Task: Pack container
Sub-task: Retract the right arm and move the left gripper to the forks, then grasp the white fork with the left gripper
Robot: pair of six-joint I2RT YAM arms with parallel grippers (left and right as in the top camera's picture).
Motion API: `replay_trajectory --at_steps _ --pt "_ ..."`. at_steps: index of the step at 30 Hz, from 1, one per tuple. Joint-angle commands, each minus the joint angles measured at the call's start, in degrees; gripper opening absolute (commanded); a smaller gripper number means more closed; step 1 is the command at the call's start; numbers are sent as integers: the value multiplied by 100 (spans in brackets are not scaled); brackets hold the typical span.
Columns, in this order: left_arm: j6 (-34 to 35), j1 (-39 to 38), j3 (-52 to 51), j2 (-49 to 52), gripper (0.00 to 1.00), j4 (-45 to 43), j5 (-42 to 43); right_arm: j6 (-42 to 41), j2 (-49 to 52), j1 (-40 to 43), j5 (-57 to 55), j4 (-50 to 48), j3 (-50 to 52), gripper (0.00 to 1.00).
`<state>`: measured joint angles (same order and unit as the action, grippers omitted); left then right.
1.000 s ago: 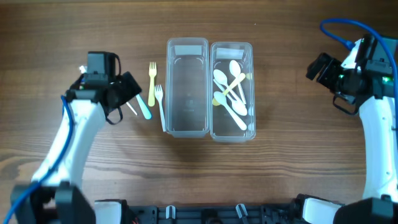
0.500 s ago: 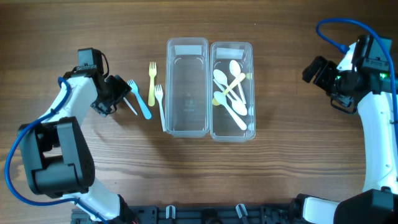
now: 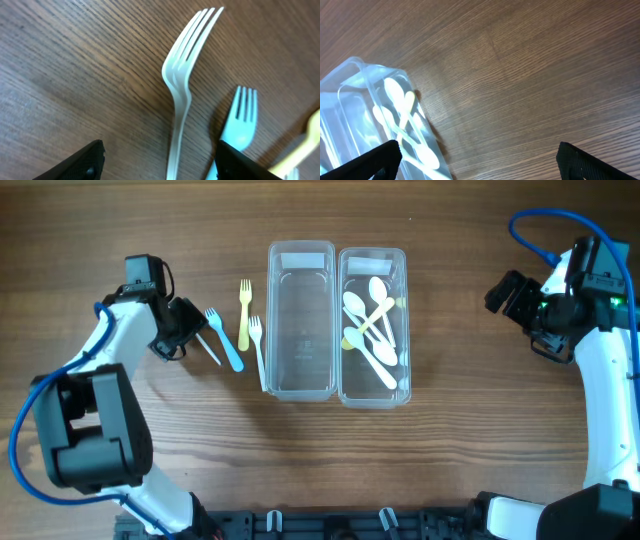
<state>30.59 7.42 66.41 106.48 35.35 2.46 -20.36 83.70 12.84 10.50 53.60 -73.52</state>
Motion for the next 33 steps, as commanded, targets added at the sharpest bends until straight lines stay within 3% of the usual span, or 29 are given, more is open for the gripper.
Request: replay_trajectory --at_steps 1,7,12,17,23,26,33 --pt "-522 -57 111 258 75 -129 -70 -81 85 -2 120 7 17 100" --pt "-533 -55 111 343 71 -219 -61 -81 85 -2 120 107 17 99" --pt "-448 -55 111 459 46 -168 -83 -79 85 -2 118 155 17 99" --pt "-315 -55 111 734 45 59 -83 -74 85 -2 120 157 17 100" --pt "-315 -55 111 848 32 275 -92 -74 85 -2 120 181 17 100" --pt "-313 -52 111 850 30 435 -151 -74 85 -2 120 225 17 100" --pt "-350 -57 111 844 4 647 -341 -74 85 -2 120 278 17 100"
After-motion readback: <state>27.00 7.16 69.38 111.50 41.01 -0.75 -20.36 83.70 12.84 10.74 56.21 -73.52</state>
